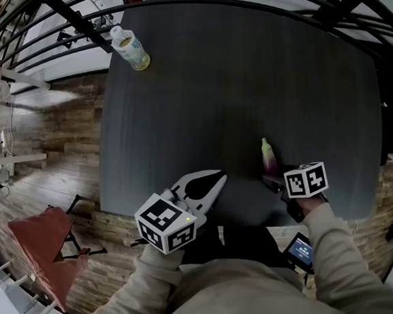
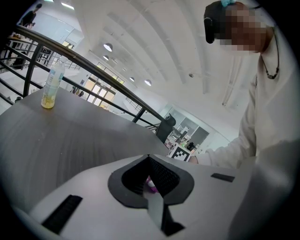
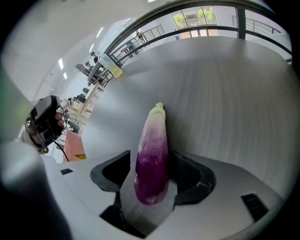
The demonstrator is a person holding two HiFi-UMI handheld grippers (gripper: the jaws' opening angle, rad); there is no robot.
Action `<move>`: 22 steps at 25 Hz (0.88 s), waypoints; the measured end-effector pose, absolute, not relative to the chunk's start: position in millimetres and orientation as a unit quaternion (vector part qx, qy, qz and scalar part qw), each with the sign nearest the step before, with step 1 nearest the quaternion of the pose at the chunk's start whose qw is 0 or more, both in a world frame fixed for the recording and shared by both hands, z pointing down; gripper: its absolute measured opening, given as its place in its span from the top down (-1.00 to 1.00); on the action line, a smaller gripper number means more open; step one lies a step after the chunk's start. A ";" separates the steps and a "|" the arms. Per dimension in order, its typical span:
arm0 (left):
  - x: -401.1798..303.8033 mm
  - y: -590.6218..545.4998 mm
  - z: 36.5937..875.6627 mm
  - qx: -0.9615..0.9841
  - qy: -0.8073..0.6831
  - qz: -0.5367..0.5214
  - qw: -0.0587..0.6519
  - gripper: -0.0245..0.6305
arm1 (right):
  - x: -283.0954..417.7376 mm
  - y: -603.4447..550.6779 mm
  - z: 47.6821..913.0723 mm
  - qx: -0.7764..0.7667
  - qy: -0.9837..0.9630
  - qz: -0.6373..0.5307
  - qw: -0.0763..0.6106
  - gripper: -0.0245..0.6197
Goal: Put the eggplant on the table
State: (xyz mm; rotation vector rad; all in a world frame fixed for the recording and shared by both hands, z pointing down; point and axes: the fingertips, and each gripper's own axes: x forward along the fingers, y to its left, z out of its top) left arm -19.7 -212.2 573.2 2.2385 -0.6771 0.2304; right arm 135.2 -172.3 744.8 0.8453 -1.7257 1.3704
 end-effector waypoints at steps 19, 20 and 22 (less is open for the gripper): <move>-15.8 -241.2 485.5 0.918 -0.248 0.078 0.300 0.91 | 156.6 -217.4 625.7 0.396 -0.720 0.515 0.245 0.07; -13.3 -243.9 478.5 0.922 -0.242 0.078 0.292 0.91 | 158.9 -222.8 612.3 0.399 -0.728 0.509 0.227 0.07; -9.0 -251.4 463.9 0.930 -0.233 0.077 0.275 0.91 | 159.8 -234.5 585.6 0.396 -0.751 0.492 0.193 0.07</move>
